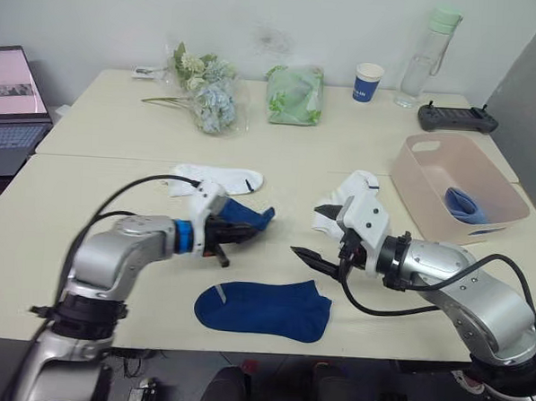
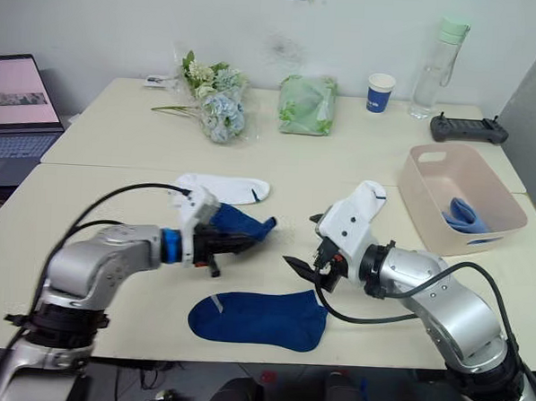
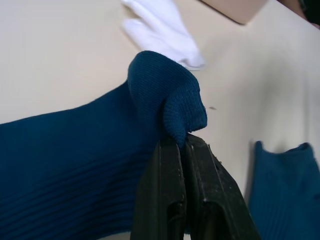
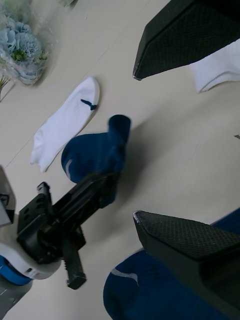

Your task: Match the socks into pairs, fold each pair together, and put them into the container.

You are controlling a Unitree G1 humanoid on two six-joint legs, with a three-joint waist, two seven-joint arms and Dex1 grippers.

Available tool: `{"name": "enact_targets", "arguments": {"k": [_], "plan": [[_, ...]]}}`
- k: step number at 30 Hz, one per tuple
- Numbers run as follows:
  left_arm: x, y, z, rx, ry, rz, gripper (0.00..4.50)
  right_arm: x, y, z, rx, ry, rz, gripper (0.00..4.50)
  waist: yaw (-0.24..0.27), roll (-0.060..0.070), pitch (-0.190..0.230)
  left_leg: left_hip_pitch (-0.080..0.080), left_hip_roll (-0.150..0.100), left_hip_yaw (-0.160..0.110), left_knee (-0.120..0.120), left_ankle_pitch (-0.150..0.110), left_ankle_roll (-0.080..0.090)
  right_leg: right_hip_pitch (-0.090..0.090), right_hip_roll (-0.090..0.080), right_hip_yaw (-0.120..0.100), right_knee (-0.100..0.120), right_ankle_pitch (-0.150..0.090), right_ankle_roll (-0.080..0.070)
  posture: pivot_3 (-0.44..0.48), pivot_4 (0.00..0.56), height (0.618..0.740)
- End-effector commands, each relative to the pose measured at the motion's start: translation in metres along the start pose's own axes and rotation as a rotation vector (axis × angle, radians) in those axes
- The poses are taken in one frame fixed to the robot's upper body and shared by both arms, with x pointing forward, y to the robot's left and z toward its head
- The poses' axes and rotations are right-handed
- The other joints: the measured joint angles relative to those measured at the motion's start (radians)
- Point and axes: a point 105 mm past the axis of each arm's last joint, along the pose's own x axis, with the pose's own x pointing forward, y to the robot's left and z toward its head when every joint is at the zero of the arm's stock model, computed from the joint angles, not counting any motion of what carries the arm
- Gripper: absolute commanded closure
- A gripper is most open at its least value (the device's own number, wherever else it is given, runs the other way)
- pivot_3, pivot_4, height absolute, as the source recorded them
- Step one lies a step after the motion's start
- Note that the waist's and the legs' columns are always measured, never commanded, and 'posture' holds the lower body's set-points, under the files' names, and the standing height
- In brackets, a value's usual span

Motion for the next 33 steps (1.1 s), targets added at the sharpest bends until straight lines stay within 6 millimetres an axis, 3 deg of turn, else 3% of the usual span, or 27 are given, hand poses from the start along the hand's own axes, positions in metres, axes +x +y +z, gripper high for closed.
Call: {"name": "enact_targets", "arguments": {"k": [1, 2, 6, 13, 17, 19, 23, 29, 33], "plan": [[0.024, -0.008, 0.012, 0.043, -0.045, -0.034, 4.49, -0.011, -0.004, 0.008, -0.04, -0.013, -0.041, 0.0, 0.001, 0.0, 0.0, 0.0, 0.0, 0.0, 0.0, 0.0, 0.0, 0.0, 0.0, 0.0, 0.0, 0.0, 0.0, 0.0, 0.15, 0.74], [0.028, -0.008, 0.013, 0.048, -0.047, -0.037, 4.49, -0.012, -0.004, 0.007, -0.04, -0.009, -0.044, 0.0, 0.001, 0.0, 0.0, 0.0, 0.0, 0.0, 0.0, 0.0, 0.0, 0.0, 0.0, 0.0, 0.0, 0.0, 0.0, 0.0, 0.15, 0.74], [0.027, -0.013, 0.024, 0.05, -0.083, -0.08, 3.46, -0.015, -0.003, 0.006, -0.034, 0.004, -0.052, 0.0, -0.006, 0.0, 0.0, 0.0, 0.0, 0.001, 0.0, 0.0, 0.0, -0.001, 0.001, 0.001, 0.0, 0.0, 0.0, 0.0, 0.15, 0.74], [-0.01, -0.002, 0.022, 0.131, -0.064, -0.06, 1.25, -0.017, -0.004, 0.001, -0.063, 0.038, -0.046, 0.0, -0.003, 0.0, 0.0, 0.0, 0.001, 0.0, 0.0, 0.001, -0.001, -0.001, 0.002, 0.001, 0.0, 0.0, 0.0, 0.0, 0.15, 0.74], [-0.04, 0.017, 0.017, 0.395, -0.015, 0.031, 0.03, -0.016, -0.004, -0.008, -0.14, 0.092, -0.025, 0.0, -0.003, 0.0, 0.0, 0.001, 0.001, 0.001, -0.001, 0.002, -0.003, 0.0, 0.001, 0.002, -0.001, 0.0, 0.0, 0.0, 0.15, 0.74], [-0.049, 0.027, 0.014, 0.478, 0.0, 0.075, 0.03, -0.015, -0.004, -0.012, -0.187, 0.114, -0.012, 0.0, 0.0, 0.0, 0.0, 0.001, 0.001, 0.001, -0.001, 0.002, -0.003, -0.001, 0.001, 0.001, -0.001, 0.0, 0.0, 0.0, 0.15, 0.74], [-0.071, 0.045, 0.006, 0.599, 0.042, 0.118, 0.03, -0.001, -0.011, -0.04, -0.45, 0.254, 0.012, 0.0, -0.001, 0.0, 0.0, 0.001, 0.0, 0.002, -0.001, 0.001, -0.002, 0.0, 0.0, 0.001, -0.001, 0.0, 0.0, 0.0, 0.15, 0.74], [-0.076, 0.051, -0.001, 0.6, 0.018, 0.139, 0.03, 0.033, -0.016, -0.057, -0.602, 0.298, 0.036, 0.0, -0.003, 0.0, 0.0, 0.0, 0.001, 0.002, -0.001, 0.001, -0.002, -0.001, 0.001, 0.0, 0.0, 0.0, 0.0, 0.0, 0.15, 0.74], [-0.079, 0.052, -0.008, 0.593, 0.019, 0.136, 0.03, 0.043, -0.021, -0.065, -0.679, 0.327, 0.051, 0.0, -0.003, 0.0, 0.0, 0.0, 0.001, 0.002, -0.001, 0.001, -0.002, -0.002, 0.001, 0.001, -0.001, 0.0, 0.0, 0.0, 0.15, 0.74]]}}
